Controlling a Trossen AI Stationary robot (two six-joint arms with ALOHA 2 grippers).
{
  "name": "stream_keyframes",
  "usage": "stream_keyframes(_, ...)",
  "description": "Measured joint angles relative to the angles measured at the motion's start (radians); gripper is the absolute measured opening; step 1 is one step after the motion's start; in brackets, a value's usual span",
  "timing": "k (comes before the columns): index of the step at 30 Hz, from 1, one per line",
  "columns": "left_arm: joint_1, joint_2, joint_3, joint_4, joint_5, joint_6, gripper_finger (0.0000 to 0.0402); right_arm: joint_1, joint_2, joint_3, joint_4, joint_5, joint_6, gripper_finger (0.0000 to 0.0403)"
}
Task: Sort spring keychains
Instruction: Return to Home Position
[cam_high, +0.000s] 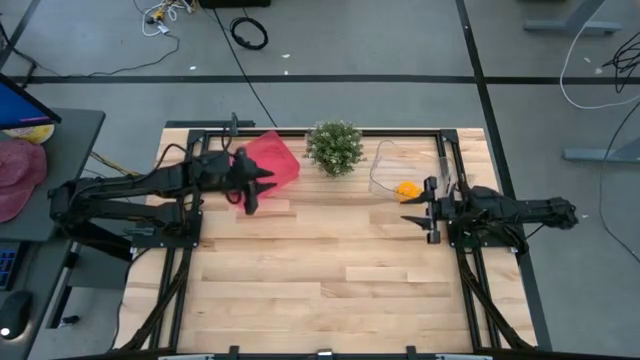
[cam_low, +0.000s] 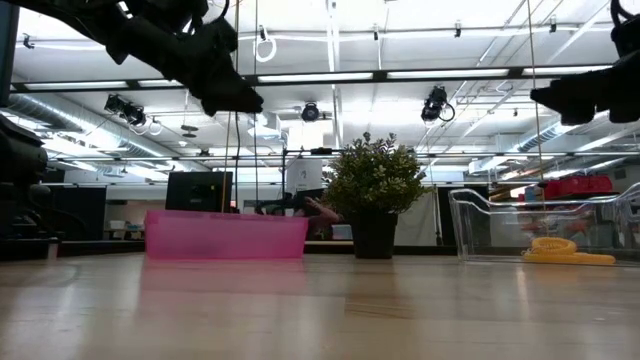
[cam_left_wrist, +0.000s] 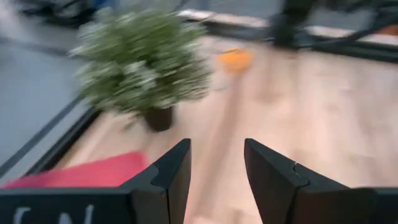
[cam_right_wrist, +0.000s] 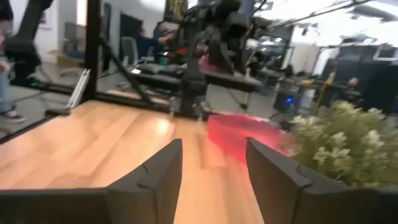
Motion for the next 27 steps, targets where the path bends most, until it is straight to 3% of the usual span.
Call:
stream_keyframes(3,-0.024,0.0,0.0,0.041,0.066,0.025,0.0154,-0.024,0.0,0.0,-0.046,-0.035,0.013,0.018)
stream_keyframes(17,-0.125,0.0,-0.003,0.111,0.08,0.054,0.0154,-0.035,0.011,0.001,-0.039,-0.038,-0.009,0.018)
stream_keyframes(23,-0.191,-0.061,-0.188,0.384,0.09,0.083,0.0154,-0.035,0.011,0.0,-0.024,-0.036,-0.169,0.018)
stream_keyframes(27,-0.201,-0.185,-0.305,0.399,0.073,0.127,0.0154,-0.035,0.011,0.0,-0.028,-0.037,-0.162,0.018)
